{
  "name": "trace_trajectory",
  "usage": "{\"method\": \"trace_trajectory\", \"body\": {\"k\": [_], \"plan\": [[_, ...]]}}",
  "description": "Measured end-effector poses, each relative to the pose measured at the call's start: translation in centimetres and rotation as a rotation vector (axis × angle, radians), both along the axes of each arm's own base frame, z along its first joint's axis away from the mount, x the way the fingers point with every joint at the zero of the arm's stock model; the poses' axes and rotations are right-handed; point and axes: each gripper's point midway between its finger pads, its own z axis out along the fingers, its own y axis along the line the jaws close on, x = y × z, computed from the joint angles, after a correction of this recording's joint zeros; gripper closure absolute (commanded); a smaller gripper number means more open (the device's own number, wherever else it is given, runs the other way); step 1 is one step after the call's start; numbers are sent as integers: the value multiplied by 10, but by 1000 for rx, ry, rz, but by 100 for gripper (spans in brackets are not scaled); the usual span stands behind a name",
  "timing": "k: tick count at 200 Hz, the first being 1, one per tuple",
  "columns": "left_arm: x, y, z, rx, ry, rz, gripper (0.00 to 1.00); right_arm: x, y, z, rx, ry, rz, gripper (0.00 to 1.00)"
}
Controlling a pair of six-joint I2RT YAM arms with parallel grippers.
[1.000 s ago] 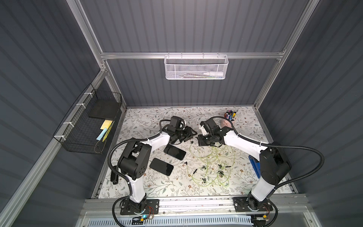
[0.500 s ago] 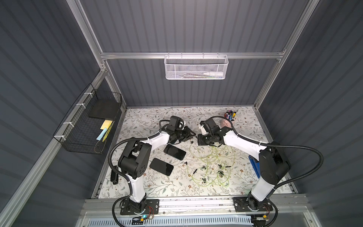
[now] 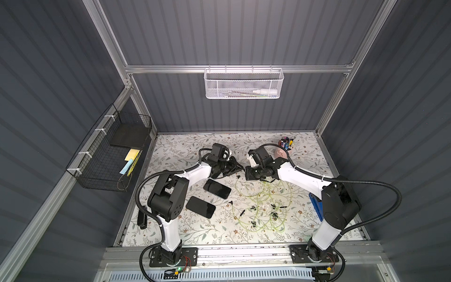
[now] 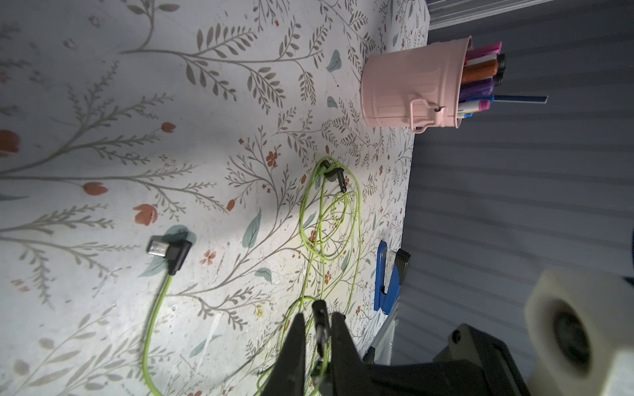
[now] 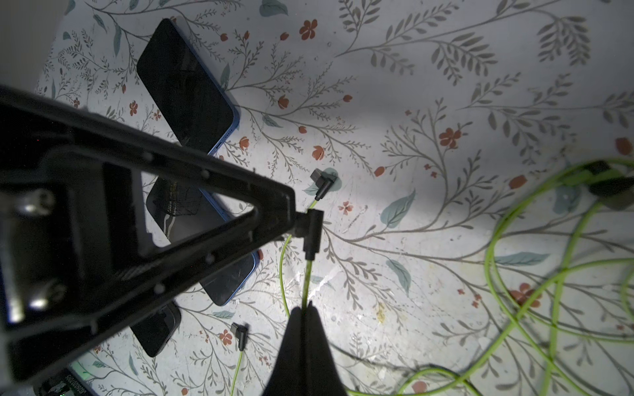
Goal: Plug wired earphones into phones
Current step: Pick up the wired earphone from the center of the board.
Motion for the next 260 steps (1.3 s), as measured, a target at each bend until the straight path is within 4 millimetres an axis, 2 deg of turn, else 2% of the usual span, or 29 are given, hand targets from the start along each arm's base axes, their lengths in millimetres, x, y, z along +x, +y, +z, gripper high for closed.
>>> {"method": "trace_trajectory", "body": {"k": [22, 45, 85, 93, 101, 107, 124, 137, 168, 183, 212, 233, 260], "plan": [[-1, 0, 0, 1, 6, -3, 85, 1, 1, -3, -3, 3, 1, 100], [-2, -3, -1, 3, 15, -11, 93, 0, 2, -5, -8, 7, 2, 100], [-4, -3, -3, 11, 23, -17, 100, 0, 2, -5, -6, 8, 0, 100], [-4, -3, -4, 11, 24, -17, 100, 0, 3, -5, -5, 8, 0, 91], [-4, -3, -4, 11, 24, -17, 100, 0, 3, -5, -3, 9, -1, 74], [-4, -3, -4, 12, 25, -18, 100, 1, 2, -5, 5, 13, -5, 66], [-3, -3, -6, 11, 25, -25, 100, 2, 2, -3, 48, 25, 0, 57], [1, -3, -5, -5, 22, -34, 100, 3, -5, -3, 110, 53, -7, 56], [8, -6, 0, -97, 31, -95, 100, 12, -38, -1, 314, 136, -69, 57], [12, -6, 3, -141, 38, -124, 100, 17, -48, 3, 425, 157, -85, 58], [14, -6, 17, -228, 27, -178, 100, 22, -52, 16, 633, 177, -76, 61], [13, -11, 32, -297, 6, -213, 100, 34, -47, 29, 775, 177, -52, 65], [12, -16, 48, -365, -21, -243, 100, 44, -37, 29, 876, 202, -27, 67]]}}
